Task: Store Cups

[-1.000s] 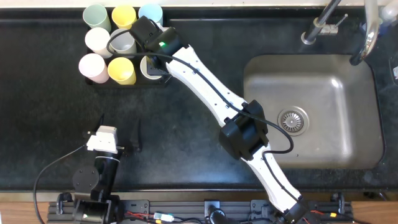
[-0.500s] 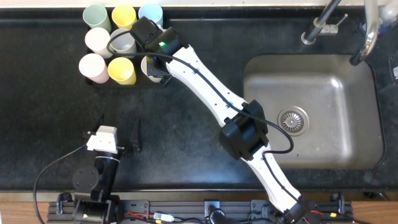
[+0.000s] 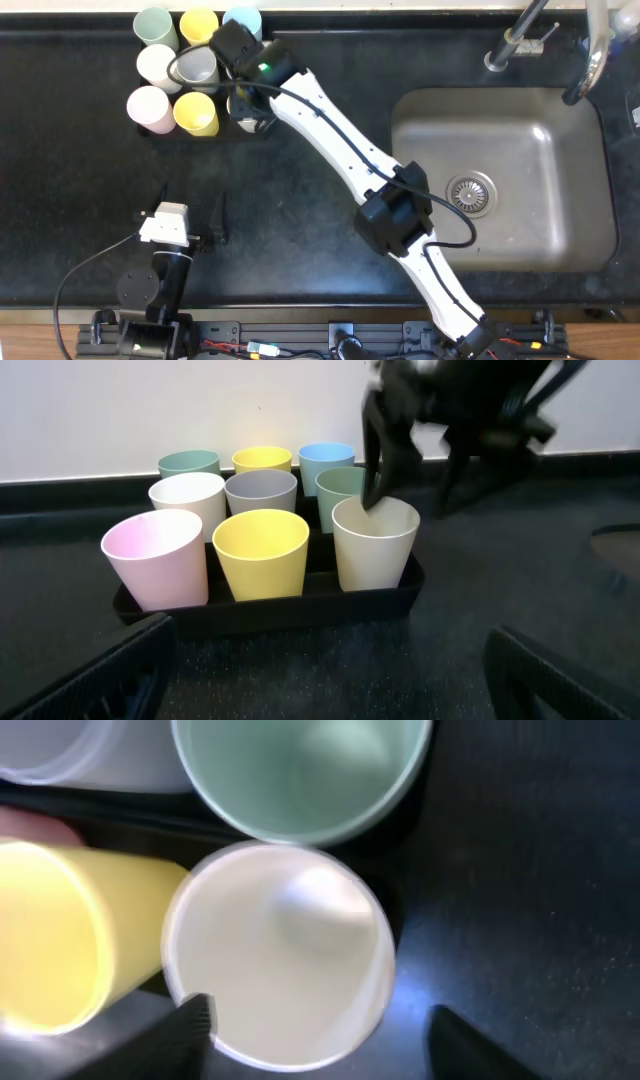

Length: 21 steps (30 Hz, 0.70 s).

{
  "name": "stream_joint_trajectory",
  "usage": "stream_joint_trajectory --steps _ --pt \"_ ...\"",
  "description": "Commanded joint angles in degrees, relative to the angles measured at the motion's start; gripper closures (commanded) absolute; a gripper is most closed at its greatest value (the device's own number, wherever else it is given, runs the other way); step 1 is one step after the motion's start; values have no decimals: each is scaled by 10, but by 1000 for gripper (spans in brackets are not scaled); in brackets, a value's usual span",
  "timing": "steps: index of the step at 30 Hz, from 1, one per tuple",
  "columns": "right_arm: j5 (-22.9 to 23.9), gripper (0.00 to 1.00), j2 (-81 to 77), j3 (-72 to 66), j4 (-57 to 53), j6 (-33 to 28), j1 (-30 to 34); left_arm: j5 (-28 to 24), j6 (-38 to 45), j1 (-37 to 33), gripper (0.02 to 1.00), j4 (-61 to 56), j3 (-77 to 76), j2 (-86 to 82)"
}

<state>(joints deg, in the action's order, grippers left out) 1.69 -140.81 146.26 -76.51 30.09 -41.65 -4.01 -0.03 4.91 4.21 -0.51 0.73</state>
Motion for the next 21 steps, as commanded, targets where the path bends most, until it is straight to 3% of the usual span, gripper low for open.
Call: stream_joint_trajectory --steps 1,5,14,18,21 --pt "5 106 122 44 -2 -71 28 1 -8 3 20 2 1 -6" --pt "72 3 206 44 -43 -114 57 1 -8 3 18 2 1 -6" --pt "201 5 369 44 -197 -188 117 1 -8 3 18 2 1 -6" --pt "194 3 447 37 -203 -205 129 1 -9 3 18 2 1 -6" --pt "213 1 513 31 -203 -212 130 1 -8 3 20 2 1 -6"
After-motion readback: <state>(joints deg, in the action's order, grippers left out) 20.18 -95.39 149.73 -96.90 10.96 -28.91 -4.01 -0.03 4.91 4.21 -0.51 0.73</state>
